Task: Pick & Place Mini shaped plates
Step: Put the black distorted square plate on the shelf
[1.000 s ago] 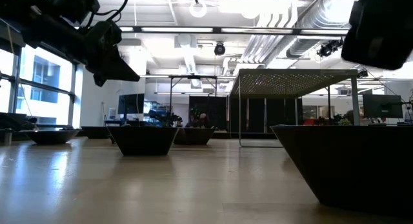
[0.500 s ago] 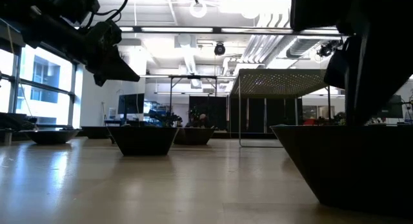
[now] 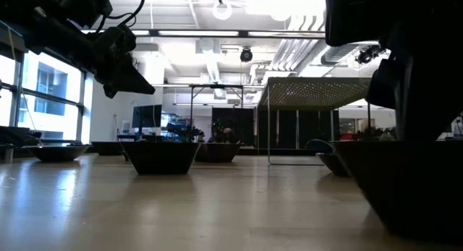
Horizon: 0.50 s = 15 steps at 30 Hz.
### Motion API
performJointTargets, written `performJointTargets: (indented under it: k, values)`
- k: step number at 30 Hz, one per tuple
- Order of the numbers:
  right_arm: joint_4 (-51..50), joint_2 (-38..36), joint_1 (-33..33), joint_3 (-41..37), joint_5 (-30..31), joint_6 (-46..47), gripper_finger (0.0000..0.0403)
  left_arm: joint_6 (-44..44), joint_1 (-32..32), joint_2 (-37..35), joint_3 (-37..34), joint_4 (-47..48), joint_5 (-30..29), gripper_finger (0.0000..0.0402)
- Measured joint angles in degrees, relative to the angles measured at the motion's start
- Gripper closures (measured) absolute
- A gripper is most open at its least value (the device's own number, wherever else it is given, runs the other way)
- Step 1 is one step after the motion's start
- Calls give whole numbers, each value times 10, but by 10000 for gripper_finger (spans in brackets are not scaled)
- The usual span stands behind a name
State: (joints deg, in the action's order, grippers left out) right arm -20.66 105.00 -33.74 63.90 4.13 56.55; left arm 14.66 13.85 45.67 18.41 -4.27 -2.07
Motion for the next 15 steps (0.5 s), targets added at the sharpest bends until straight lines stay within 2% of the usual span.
performJointTargets:
  k: [7, 15]
  values:
    - [-22, -35, 2, 0, -1, 11, 400, 2, 0, 0, 0, -2, 0, 401]
    - [-88, -153, 47, 0, 8, 12, 400, 7, 0, 0, 0, -3, 0, 401]
